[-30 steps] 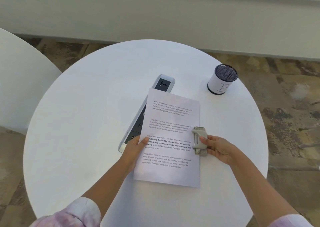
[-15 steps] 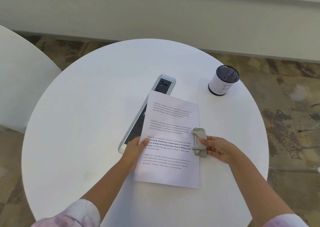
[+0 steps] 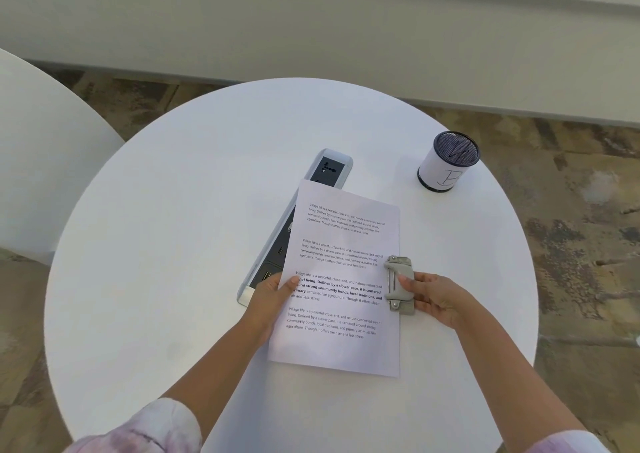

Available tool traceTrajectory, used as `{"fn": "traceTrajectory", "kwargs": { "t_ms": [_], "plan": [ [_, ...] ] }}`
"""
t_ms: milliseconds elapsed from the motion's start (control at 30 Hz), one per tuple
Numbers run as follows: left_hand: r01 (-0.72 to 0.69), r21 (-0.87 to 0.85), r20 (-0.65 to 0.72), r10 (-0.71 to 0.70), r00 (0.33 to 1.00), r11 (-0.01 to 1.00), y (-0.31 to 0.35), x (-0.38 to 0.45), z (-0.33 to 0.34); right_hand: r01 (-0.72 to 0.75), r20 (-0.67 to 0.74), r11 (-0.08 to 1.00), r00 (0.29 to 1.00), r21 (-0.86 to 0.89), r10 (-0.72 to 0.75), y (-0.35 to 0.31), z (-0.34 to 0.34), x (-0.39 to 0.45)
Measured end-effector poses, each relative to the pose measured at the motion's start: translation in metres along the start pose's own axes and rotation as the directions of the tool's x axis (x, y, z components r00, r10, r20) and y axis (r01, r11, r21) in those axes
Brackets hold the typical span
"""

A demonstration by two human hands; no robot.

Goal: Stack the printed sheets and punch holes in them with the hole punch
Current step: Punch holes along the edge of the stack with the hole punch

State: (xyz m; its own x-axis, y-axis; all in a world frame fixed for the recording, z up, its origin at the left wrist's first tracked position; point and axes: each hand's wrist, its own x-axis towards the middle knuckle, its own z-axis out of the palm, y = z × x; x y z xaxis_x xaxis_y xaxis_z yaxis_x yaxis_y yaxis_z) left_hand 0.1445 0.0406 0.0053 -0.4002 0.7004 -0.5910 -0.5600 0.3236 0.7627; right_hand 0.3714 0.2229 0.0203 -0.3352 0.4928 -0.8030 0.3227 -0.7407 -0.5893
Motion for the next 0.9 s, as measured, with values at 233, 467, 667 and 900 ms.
{"fn": "traceTrajectory", "kwargs": {
  "t_ms": [233, 467, 667, 900],
  "plan": [
    [0.003, -0.002, 0.000, -0.003, 1.000, 1.000, -0.001, 0.001, -0.002, 0.011, -0.013, 1.000, 1.000, 0.006, -0.011, 0.001, 0.001, -0.002],
    [0.006, -0.007, 0.004, -0.006, 1.000, 1.000, -0.001, 0.001, -0.003, -0.012, 0.000, 1.000, 1.000, -0.026, 0.012, -0.009, 0.005, -0.005],
    [0.029, -0.023, 0.023, -0.029, 0.999, 0.999, 0.003, -0.004, -0.006, -0.005, 0.031, 1.000, 1.000, 0.026, 0.004, -0.013, 0.000, -0.010],
    [0.051, -0.067, 0.045, -0.048, 0.998, 0.996, 0.007, -0.009, -0.013, 0.048, 0.030, 0.995, 0.998, 0.089, -0.050, -0.027, -0.019, -0.024]
  ]
}}
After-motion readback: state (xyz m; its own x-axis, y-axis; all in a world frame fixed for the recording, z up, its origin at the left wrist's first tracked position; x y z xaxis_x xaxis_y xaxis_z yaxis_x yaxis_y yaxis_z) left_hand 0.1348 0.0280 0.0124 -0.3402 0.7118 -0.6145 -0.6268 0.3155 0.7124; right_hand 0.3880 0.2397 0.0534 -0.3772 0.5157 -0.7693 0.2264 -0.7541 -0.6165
